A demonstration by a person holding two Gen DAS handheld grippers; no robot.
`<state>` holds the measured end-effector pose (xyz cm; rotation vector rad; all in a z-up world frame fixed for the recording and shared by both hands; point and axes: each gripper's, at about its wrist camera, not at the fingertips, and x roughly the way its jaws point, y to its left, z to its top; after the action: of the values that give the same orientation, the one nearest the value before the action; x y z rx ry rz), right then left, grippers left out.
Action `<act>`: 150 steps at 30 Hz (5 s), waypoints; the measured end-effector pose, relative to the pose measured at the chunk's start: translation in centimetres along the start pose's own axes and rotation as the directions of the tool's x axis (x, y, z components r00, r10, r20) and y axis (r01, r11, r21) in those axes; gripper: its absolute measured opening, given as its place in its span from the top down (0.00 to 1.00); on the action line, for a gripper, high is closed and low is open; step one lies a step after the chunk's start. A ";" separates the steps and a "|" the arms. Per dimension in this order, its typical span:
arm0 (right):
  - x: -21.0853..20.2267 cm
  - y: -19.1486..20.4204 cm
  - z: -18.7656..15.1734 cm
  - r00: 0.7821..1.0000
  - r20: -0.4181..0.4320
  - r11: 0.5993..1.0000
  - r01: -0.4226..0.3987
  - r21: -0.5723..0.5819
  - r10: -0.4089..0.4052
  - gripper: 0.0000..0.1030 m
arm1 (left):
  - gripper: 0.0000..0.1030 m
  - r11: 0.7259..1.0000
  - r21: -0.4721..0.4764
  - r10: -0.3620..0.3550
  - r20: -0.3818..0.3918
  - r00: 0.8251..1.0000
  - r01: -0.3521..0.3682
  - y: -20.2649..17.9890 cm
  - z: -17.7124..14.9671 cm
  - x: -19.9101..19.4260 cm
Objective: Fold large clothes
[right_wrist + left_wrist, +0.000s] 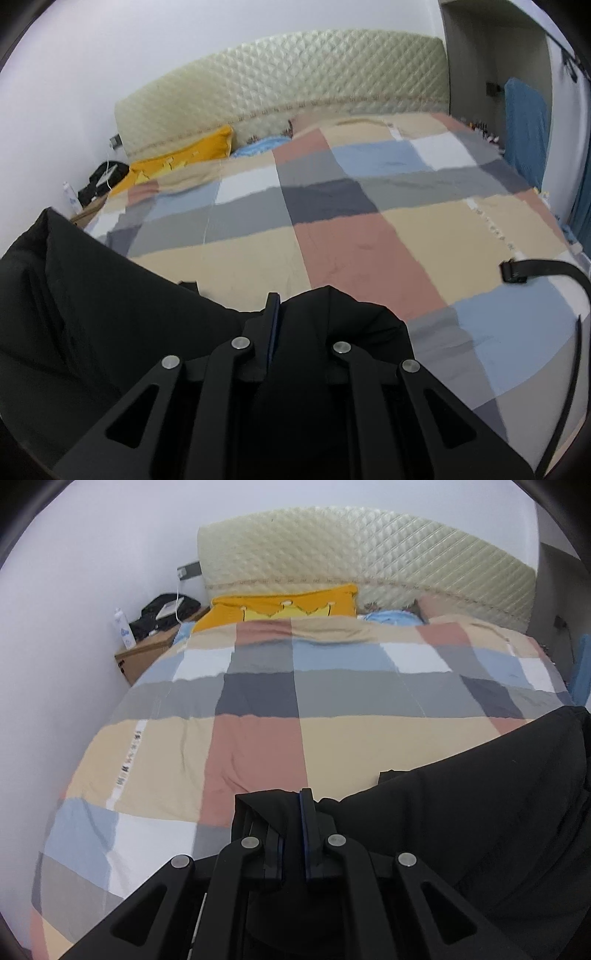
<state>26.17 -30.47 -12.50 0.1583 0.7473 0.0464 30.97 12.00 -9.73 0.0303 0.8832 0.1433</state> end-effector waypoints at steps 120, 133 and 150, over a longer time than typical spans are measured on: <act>-9.7 9.7 -1.7 0.981 0.165 0.985 -0.076 -0.153 0.102 0.25 | 0.17 0.978 -0.003 -0.204 0.230 0.952 0.210 -2.1 -5.3 -10.7; -27.2 13.1 -0.7 0.901 0.407 0.978 -0.078 -0.194 0.153 0.22 | 0.16 0.971 0.101 -0.237 0.407 0.882 0.215 -3.7 -5.6 -29.8; -34.4 14.8 -9.9 0.897 0.404 0.978 -0.117 -0.173 0.179 0.17 | 0.13 0.955 0.072 -0.295 0.371 0.881 0.289 -4.0 -13.0 -34.7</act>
<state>-5.60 -18.00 5.90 0.0814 0.2991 0.2059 -0.32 2.89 8.34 -0.0607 0.4923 -0.1506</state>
